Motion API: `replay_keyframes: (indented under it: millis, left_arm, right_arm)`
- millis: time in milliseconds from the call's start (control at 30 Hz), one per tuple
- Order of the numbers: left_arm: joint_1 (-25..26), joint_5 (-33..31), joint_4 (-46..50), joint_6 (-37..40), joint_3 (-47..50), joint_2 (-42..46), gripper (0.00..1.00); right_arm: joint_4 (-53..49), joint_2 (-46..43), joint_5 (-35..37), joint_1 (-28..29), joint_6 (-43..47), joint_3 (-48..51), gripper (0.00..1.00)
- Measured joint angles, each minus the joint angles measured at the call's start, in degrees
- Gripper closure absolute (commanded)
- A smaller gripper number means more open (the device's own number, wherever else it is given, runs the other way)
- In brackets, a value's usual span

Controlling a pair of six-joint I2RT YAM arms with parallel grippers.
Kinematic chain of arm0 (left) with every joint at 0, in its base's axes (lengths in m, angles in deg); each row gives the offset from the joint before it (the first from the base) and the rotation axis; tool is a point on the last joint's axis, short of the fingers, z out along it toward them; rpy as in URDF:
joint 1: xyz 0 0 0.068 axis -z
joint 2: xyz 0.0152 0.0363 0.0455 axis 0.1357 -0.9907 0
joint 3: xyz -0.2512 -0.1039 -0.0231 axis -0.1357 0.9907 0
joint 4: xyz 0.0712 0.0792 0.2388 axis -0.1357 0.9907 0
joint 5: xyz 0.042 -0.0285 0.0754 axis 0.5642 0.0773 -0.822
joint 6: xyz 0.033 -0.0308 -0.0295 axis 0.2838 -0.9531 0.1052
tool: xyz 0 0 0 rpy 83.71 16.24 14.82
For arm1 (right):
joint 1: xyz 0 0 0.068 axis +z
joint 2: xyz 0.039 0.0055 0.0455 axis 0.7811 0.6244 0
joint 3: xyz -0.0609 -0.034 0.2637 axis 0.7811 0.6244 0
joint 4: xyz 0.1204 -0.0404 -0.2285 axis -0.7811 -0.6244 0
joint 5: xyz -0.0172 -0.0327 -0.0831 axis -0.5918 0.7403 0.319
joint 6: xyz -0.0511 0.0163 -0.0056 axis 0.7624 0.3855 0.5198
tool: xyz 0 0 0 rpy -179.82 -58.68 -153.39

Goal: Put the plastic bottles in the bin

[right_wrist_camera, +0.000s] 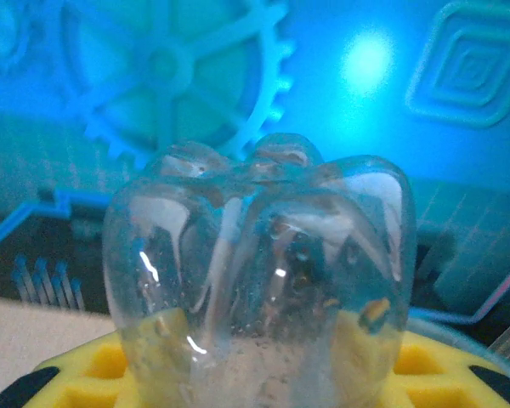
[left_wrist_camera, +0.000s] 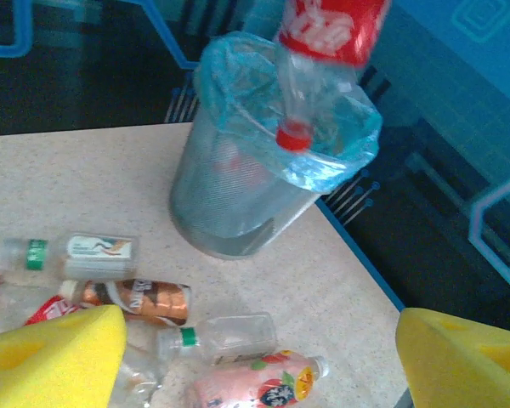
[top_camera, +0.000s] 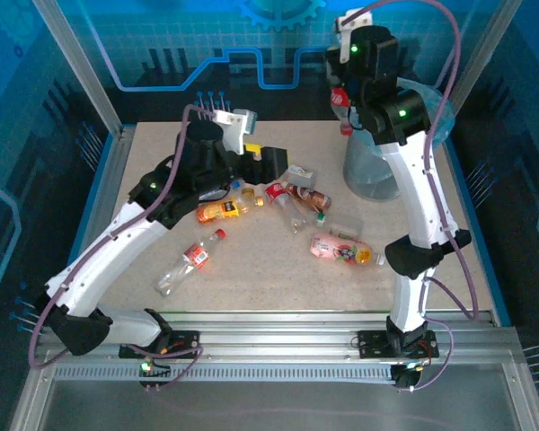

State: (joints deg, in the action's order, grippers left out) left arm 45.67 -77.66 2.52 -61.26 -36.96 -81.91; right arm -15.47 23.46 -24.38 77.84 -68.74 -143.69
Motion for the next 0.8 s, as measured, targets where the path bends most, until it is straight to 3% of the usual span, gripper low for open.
replay_keyframes:
  millis: [333,800]
  left_arm:
    - [3.41,0.76,-2.69,-0.02,-0.13,-2.27,0.17]
    - [4.00,0.72,-2.93,-0.04,-0.11,-2.58,0.17]
  right_arm:
    - [14.36,6.97,10.60,-6.91,2.16,-2.64,0.72]
    - [12.74,13.75,17.79,-7.80,3.43,-3.13,0.64]
